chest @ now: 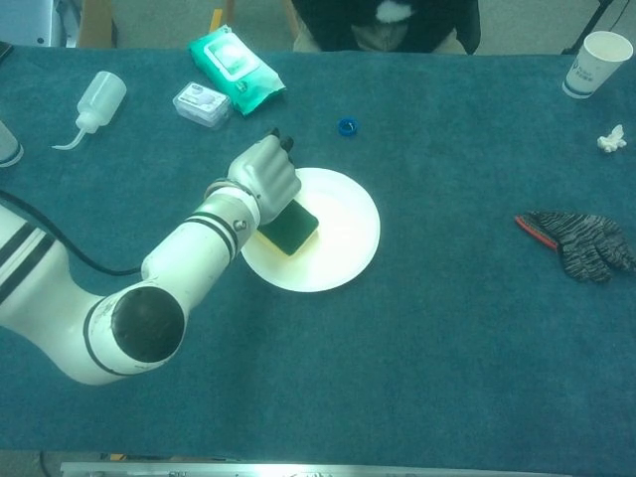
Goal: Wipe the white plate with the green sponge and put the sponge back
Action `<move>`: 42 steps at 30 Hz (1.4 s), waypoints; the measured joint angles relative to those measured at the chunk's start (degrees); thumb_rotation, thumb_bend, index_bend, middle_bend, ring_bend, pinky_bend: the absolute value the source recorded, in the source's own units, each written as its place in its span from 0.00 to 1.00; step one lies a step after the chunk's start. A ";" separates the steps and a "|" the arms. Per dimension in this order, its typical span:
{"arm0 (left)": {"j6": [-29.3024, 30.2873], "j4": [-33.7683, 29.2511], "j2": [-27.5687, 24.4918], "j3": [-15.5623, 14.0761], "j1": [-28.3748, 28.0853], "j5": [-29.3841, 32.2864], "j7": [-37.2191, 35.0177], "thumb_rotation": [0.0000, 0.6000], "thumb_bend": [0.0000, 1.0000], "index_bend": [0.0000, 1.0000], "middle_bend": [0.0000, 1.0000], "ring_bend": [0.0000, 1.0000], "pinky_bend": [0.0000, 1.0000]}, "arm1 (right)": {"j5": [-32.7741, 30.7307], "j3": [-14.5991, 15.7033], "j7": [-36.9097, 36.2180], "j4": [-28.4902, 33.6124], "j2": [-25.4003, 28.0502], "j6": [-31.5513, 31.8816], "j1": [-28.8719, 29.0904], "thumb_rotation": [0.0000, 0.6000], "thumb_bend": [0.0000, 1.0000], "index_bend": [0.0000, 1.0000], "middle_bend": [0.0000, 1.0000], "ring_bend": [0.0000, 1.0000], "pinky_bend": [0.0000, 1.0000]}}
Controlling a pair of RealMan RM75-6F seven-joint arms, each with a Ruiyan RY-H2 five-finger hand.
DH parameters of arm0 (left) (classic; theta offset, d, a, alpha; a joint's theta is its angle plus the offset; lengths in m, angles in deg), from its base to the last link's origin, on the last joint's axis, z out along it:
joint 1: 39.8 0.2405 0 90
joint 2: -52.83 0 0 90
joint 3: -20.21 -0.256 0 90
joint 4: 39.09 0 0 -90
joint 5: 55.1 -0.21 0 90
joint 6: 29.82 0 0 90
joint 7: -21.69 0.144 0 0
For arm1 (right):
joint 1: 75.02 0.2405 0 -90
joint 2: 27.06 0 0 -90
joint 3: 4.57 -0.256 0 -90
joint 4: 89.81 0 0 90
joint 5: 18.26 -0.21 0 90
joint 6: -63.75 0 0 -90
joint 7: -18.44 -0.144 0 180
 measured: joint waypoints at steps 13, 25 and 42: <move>2.27 -9.23 -8.79 -3.59 3.72 -6.30 -8.10 0.99 0.26 0.41 0.19 0.03 0.09 | 0.69 0.08 0.95 1.03 -0.05 -0.07 0.47 1.00 0.39 0.39 0.39 0.22 0.45; 1.81 -11.56 -17.71 -7.39 9.70 -11.23 -18.79 0.99 0.26 0.39 0.18 0.03 0.09 | 1.35 0.21 2.72 3.00 0.36 0.41 0.64 1.00 0.39 0.39 0.39 0.22 0.45; -0.74 -11.11 -22.54 -6.97 14.56 -12.22 -28.71 0.95 0.26 0.00 0.08 0.00 0.09 | 1.54 0.20 3.97 4.42 0.72 0.68 0.91 1.00 0.39 0.39 0.39 0.22 0.45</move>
